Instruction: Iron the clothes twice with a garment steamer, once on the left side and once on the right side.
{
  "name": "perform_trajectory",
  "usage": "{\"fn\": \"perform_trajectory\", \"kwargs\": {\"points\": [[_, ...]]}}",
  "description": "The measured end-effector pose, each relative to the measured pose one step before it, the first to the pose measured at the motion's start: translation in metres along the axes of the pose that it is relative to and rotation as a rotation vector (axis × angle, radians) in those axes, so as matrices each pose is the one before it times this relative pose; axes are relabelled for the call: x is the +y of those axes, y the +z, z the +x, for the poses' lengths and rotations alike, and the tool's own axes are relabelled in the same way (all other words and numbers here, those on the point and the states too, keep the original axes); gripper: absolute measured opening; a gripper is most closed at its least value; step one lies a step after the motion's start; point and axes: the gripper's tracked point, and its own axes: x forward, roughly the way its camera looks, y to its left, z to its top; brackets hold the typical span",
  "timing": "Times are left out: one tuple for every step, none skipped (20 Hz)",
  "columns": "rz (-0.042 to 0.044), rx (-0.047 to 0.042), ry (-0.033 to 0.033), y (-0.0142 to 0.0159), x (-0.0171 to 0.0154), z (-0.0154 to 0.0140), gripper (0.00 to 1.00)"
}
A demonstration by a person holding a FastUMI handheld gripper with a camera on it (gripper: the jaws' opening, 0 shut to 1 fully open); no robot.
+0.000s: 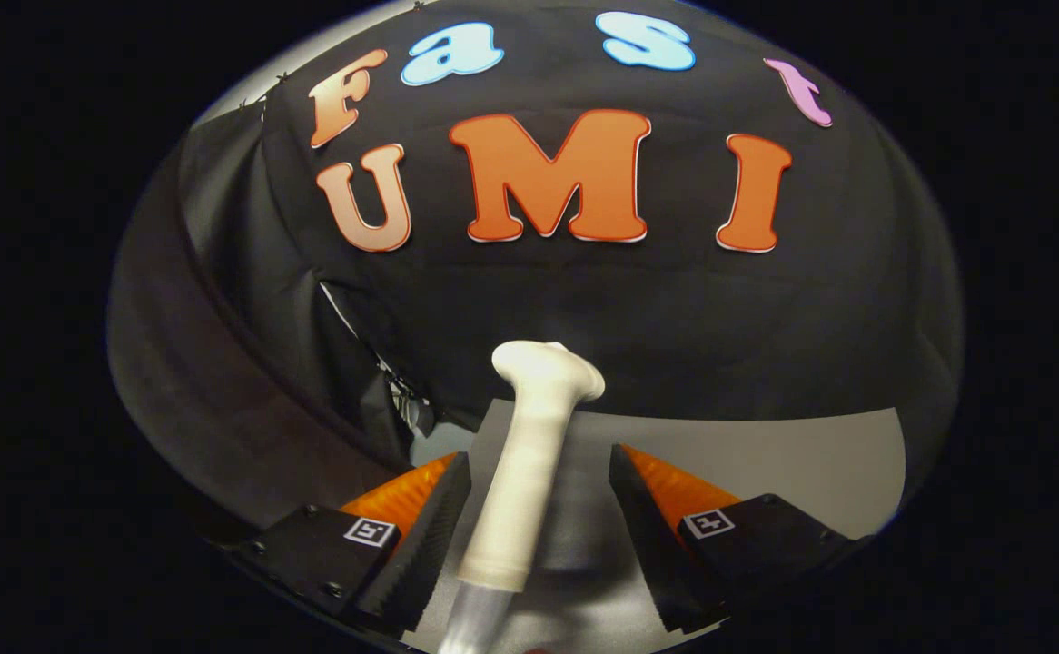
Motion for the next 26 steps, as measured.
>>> {"fn": "perform_trajectory", "kwargs": {"points": [[0.01223,0.02097,0.01623,-0.00332,0.00189,0.00948,0.99],[0.01232,0.01933,0.00829,-0.00232,0.00048,0.00736,0.99],[0.00860,0.01980,0.01349,-0.00445,0.00314,0.01464,0.98],[0.00850,0.01710,0.01846,-0.00338,0.00247,0.00346,0.93],[0.00524,0.01530,0.00681,-0.00647,-0.00004,0.00397,0.88],[-0.00110,-0.00885,0.00282,0.00123,-0.00224,0.00162,0.83],[0.00195,-0.01398,0.00022,0.00131,0.00048,0.00241,0.78],[-0.00424,0.00903,-0.00751,-0.00370,-0.00131,-0.00150,0.73],[-0.01073,-0.01280,-0.00752,0.00178,0.00074,-0.00037,0.65],[-0.01409,0.00918,0.00381,-0.00268,0.00091,-0.00187,0.63],[-0.00307,-0.01395,-0.00114,-0.00042,0.00070,-0.00369,0.57],[-0.00957,-0.01845,-0.01536,-0.00201,-0.00254,-0.00202,0.53],[-0.01399,-0.02943,-0.01419,0.00289,-0.00149,-0.00429,0.48],[-0.01413,-0.02820,-0.01086,0.00217,0.00043,-0.00659,0.48],[-0.01023,-0.04264,-0.00787,0.00538,0.00189,-0.00832,0.48],[-0.01477,-0.05178,-0.01298,0.00811,0.00181,-0.00824,0.48],[-0.01845,-0.06224,-0.02303,0.01129,0.00166,-0.01328,0.48],[-0.02202,-0.06896,-0.03377,0.01223,-0.00160,-0.01039,0.48],[-0.02099,-0.06747,-0.03590,0.01332,-0.00219,-0.01560,0.48],[-0.02133,-0.05250,-0.04091,0.01015,-0.00359,-0.01672,0.48],[-0.01591,-0.04147,-0.04997,0.00378,-0.00448,-0.01691,0.48],[-0.01127,-0.04171,-0.03923,0.00584,-0.00225,-0.01554,0.48],[-0.00944,-0.02991,-0.02716,0.00278,0.00187,-0.01695,0.48],[0.00656,-0.02209,-0.02581,0.00193,0.00023,-0.01848,0.48],[0.01497,-0.01927,-0.02572,0.00288,0.00017,-0.01903,0.48],[0.01319,-0.02085,-0.02661,0.00409,-0.00072,-0.01889,0.48]]}}
